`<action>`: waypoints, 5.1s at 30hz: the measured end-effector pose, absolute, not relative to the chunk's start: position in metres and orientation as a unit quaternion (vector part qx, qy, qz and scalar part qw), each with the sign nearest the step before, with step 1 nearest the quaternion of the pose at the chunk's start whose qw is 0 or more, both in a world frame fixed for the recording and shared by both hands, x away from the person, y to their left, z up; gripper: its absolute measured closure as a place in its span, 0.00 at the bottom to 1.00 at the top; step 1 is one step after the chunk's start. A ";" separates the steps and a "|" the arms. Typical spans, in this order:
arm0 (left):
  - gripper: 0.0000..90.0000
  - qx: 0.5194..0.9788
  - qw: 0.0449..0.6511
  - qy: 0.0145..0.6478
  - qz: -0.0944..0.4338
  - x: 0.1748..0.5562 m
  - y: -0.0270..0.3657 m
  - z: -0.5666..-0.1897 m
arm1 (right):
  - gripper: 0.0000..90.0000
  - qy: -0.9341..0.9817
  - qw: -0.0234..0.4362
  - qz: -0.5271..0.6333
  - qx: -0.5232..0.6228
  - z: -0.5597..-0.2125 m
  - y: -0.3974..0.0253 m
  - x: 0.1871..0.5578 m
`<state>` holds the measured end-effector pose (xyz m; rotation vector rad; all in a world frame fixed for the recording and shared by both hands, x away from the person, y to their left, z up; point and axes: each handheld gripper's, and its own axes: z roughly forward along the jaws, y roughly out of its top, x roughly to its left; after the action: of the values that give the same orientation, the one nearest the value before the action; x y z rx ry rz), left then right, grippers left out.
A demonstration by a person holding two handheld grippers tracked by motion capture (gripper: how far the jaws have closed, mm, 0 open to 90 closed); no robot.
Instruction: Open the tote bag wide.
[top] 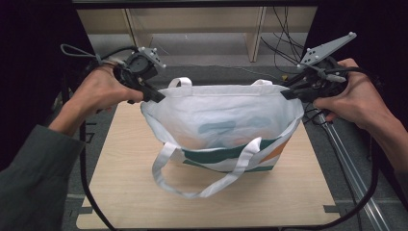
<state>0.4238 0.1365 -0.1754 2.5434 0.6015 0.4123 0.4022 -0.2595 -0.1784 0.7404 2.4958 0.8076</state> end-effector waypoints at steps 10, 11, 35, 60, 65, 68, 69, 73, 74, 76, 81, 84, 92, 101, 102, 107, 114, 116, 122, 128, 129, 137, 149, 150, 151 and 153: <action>0.97 0.926 0.259 0.235 0.139 0.448 0.134 -0.213 | 0.98 0.893 0.213 0.280 0.280 -0.200 -0.261 0.425; 0.97 0.926 0.260 0.238 0.133 0.449 0.133 -0.219 | 0.98 0.890 0.224 0.283 0.280 -0.202 -0.261 0.427; 0.95 0.941 0.225 0.242 0.080 0.480 0.101 -0.311 | 0.98 0.912 0.190 0.220 0.288 -0.279 -0.281 0.440; 0.96 0.938 0.224 0.264 -0.010 0.494 0.087 -0.447 | 0.98 0.902 0.101 0.246 0.341 -0.414 -0.296 0.442; 0.95 0.930 0.227 0.288 -0.013 0.487 0.081 -0.463 | 0.98 0.912 0.113 0.223 0.324 -0.440 -0.295 0.443; 0.92 0.926 0.241 0.290 -0.008 0.482 0.086 -0.452 | 0.98 0.910 0.087 0.234 0.331 -0.453 -0.288 0.437; 0.89 0.923 0.246 0.295 -0.003 0.480 0.091 -0.446 | 0.98 0.908 0.084 0.237 0.335 -0.454 -0.288 0.436; 0.69 0.912 0.276 0.301 0.044 0.469 0.100 -0.418 | 0.97 0.899 0.079 0.254 0.347 -0.445 -0.292 0.435; 0.65 0.909 0.280 0.303 0.052 0.465 0.102 -0.410 | 0.97 0.901 0.097 0.249 0.340 -0.442 -0.295 0.436; 0.60 0.906 0.293 0.301 0.063 0.455 0.106 -0.395 | 0.96 0.895 0.104 0.260 0.347 -0.436 -0.298 0.433; 0.56 0.895 0.345 0.280 0.042 0.432 0.100 -0.373 | 0.87 0.875 0.107 0.301 0.363 -0.417 -0.304 0.429; 0.53 0.905 0.334 0.261 0.035 0.428 0.095 -0.375 | 0.83 0.869 0.113 0.318 0.362 -0.403 -0.305 0.425; 0.48 0.916 0.330 0.228 0.010 0.420 0.070 -0.391 | 0.75 0.868 0.110 0.335 0.351 -0.391 -0.294 0.436; 0.46 0.918 0.327 0.225 0.012 0.417 0.057 -0.400 | 0.54 0.882 0.088 0.303 0.350 -0.417 -0.276 0.465; 0.47 0.919 0.326 0.222 0.012 0.416 0.056 -0.401 | 0.56 0.889 0.083 0.288 0.347 -0.416 -0.276 0.468; 0.65 0.927 0.317 0.199 0.007 0.413 0.056 -0.402 | 0.88 0.899 0.071 0.275 0.333 -0.416 -0.276 0.468; 0.88 0.939 0.304 0.157 0.023 0.397 0.053 -0.402 | 0.96 0.903 0.075 0.265 0.329 -0.419 -0.276 0.470; 0.90 0.951 0.281 0.122 0.030 0.388 0.051 -0.399 | 0.96 0.899 0.090 0.265 0.337 -0.417 -0.278 0.471; 0.94 0.964 0.255 0.074 0.020 0.350 0.039 -0.417 | 0.96 0.891 0.126 0.254 0.355 -0.418 -0.279 0.482; 0.94 0.969 0.239 0.068 -0.005 0.348 0.040 -0.454 | 0.96 0.885 0.131 0.251 0.369 -0.429 -0.280 0.500; 0.95 0.970 0.233 0.074 -0.010 0.349 0.039 -0.460 | 0.96 0.886 0.124 0.243 0.375 -0.433 -0.279 0.501; 0.94 0.969 0.226 0.098 -0.022 0.354 0.037 -0.478 | 0.96 0.884 0.103 0.236 0.390 -0.466 -0.279 0.508; 0.58 0.929 0.327 0.173 0.018 0.364 0.080 -0.393 | 0.68 0.836 0.110 0.348 0.409 -0.397 -0.308 0.458; 0.57 0.926 0.326 0.187 0.033 0.371 0.082 -0.388 | 0.66 0.851 0.100 0.346 0.384 -0.389 -0.307 0.450; 0.56 0.926 0.323 0.192 0.049 0.379 0.083 -0.386 | 0.64 0.846 0.105 0.362 0.377 -0.388 -0.303 0.443; 0.55 0.922 0.316 0.212 0.076 0.392 0.082 -0.385 | 0.61 0.860 0.092 0.355 0.356 -0.385 -0.297 0.431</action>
<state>0.3917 0.0822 -0.3853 2.4280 0.5577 0.1989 0.4308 -0.2967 -0.3849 1.0581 2.5521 1.0526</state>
